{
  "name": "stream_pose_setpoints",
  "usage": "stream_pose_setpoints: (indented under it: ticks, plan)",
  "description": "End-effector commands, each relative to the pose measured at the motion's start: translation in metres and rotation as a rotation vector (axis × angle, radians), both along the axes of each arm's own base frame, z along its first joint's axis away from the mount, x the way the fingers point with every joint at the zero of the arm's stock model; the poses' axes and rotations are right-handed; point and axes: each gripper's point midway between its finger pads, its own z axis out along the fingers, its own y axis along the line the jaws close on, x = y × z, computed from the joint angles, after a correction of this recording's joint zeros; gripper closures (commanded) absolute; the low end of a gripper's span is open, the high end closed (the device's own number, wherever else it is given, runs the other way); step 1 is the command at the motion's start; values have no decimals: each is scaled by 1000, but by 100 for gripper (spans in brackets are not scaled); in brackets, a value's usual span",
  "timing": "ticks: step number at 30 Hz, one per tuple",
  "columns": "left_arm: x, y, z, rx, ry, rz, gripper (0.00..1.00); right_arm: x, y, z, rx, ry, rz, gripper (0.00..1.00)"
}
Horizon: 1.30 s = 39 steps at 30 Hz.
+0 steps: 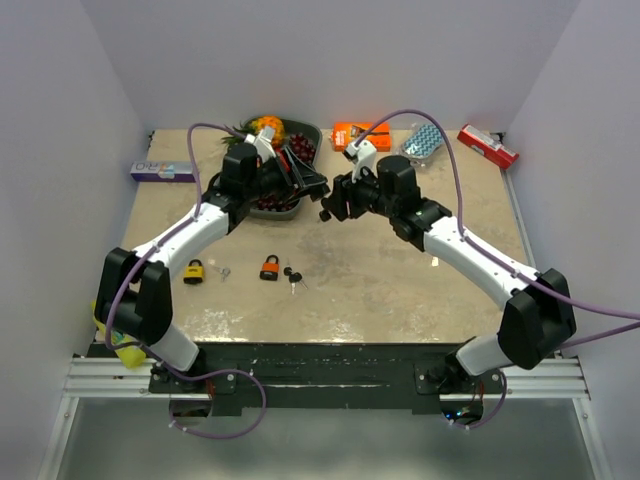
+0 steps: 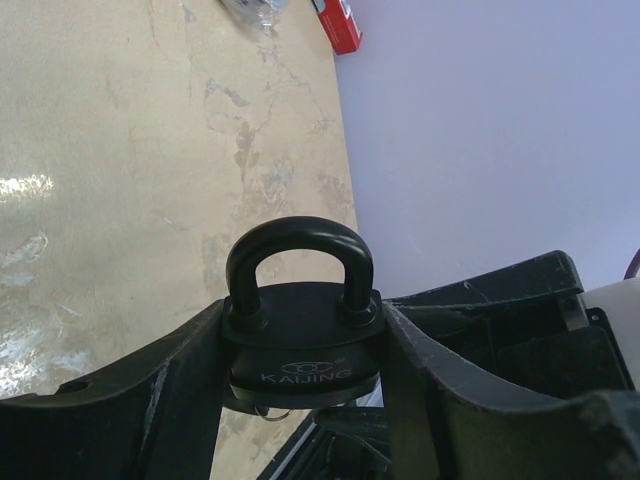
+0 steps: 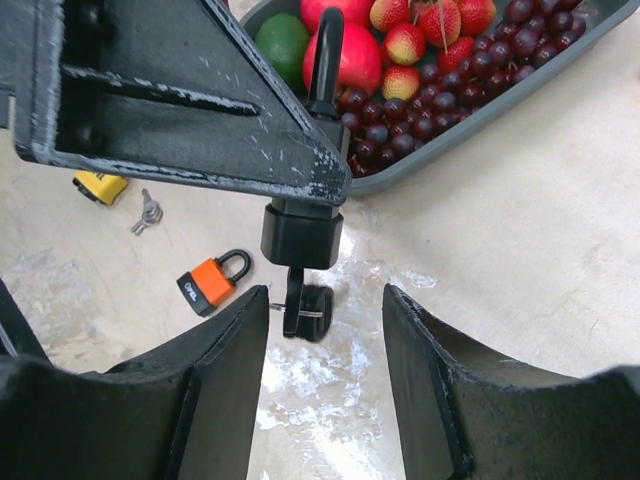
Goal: Lock with the key
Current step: Lock the lock, then place the lock at the center of the board, then place the key at the center of the board.
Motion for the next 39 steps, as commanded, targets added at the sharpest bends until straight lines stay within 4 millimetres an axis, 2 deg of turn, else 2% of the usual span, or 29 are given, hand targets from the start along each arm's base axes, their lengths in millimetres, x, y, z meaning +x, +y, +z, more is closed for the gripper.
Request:
stream_pose_setpoints:
  ticks: [1, 3, 6, 7, 9, 16, 18, 19, 20, 21, 25, 28, 29, 30, 32, 33, 35, 37, 39]
  plan:
    - [-7, -1, 61, -102, -150, -19, 100, -1, 4, 4, 15, -27, 23, 51]
    - [-7, -2, 61, -104, -148, -20, 100, -1, 5, 4, 20, -26, 23, 56]
    - [-6, -2, 61, -106, -147, -17, 100, -1, 9, 3, 23, -22, 39, 74]
    - [-6, -2, 62, -107, -150, -16, 100, -2, 9, 2, 23, -16, 43, 86]
    - [-3, 0, 63, -104, -155, -5, 100, -5, 10, 2, 25, -12, 58, 99]
    - [26, 10, 69, -57, -206, 62, 100, -24, -2, -2, 16, 6, 61, 100]
    - [34, 14, 71, -46, -218, 85, 100, -34, -7, -13, 1, 41, 63, 100]
    - [39, 14, 74, -44, -230, 91, 100, -39, -10, -10, 7, 45, 60, 100]
    - [43, 16, 77, -33, -247, 98, 100, -45, -15, -19, -6, 66, 53, 100]
    - [49, 17, 86, -31, -276, 112, 100, -48, -18, -21, -8, 76, 46, 100]
    - [60, 15, 86, 3, -295, 123, 100, -59, -30, -27, -7, 109, 6, 100]
    - [42, -2, 60, 86, -231, 49, 100, -57, -43, -32, -10, 130, -63, 100]
    - [31, -5, 41, 140, -188, 14, 100, -55, -49, -34, -13, 138, -88, 100]
    - [14, -18, 28, 165, -163, -33, 100, -48, -60, -37, -13, 150, -141, 100]
    - [-8, -26, -2, 257, -98, -88, 100, -40, -74, -43, -26, 169, -194, 100]
    - [-15, -33, -12, 297, -77, -91, 100, -38, -79, -45, -33, 170, -215, 100]
    - [-21, -34, -29, 361, -28, -97, 100, -38, -85, -53, -48, 184, -236, 100]
    - [-21, -39, -44, 439, 5, -69, 100, -39, -89, -56, -47, 185, -252, 100]
    - [-37, -43, -67, 513, 66, -85, 100, -43, -92, -67, -45, 210, -271, 100]
